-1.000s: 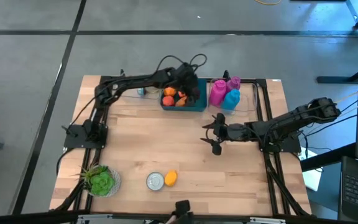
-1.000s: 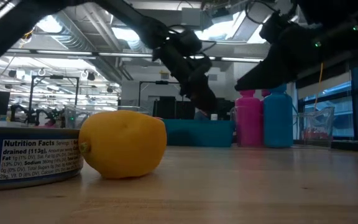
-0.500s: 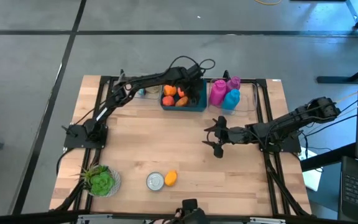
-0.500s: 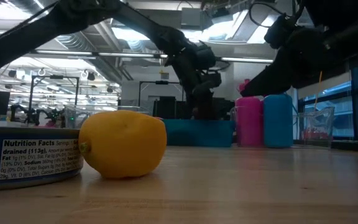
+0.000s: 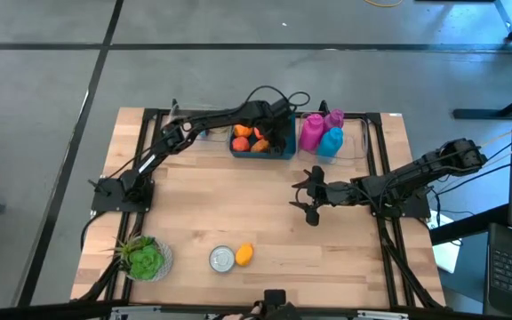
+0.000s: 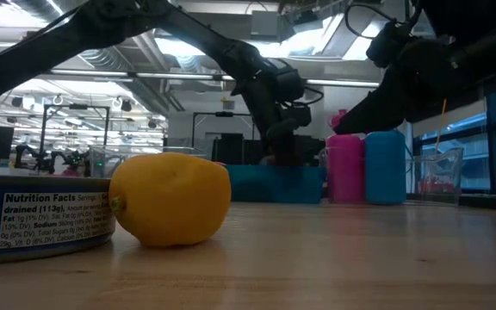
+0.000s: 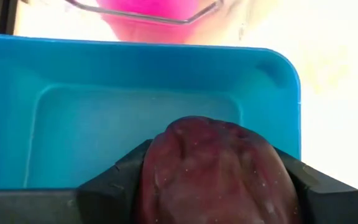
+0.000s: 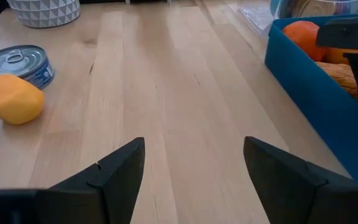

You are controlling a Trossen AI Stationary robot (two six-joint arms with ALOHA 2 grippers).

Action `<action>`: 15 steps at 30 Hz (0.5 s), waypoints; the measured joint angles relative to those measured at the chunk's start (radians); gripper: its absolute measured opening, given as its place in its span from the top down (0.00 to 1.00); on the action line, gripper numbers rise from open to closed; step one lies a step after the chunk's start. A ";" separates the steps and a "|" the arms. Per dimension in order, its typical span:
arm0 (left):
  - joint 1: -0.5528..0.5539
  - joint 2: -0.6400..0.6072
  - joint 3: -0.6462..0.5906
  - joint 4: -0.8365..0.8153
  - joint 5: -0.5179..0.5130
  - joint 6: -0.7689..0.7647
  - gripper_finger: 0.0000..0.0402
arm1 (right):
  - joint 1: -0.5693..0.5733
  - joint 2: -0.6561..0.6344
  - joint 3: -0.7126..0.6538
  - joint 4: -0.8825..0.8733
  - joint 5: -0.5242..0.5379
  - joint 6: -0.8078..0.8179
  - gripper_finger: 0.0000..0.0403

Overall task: Pick & Place Food Item
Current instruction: Put the apple into the blue bin

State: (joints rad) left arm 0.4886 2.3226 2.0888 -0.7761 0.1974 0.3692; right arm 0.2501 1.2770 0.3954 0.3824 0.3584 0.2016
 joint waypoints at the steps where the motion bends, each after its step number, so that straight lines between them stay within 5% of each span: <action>1: -0.003 0.000 0.000 0.000 -0.004 0.002 0.46 | 0.000 0.000 0.000 0.000 0.000 0.000 0.33; 15: -0.023 0.000 0.000 0.002 -0.132 0.042 0.44 | 0.000 0.000 0.000 -0.001 0.000 0.000 0.33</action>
State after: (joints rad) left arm 0.4656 2.3226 2.0888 -0.7743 0.0654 0.4108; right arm 0.2501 1.2774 0.3954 0.3813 0.3584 0.2016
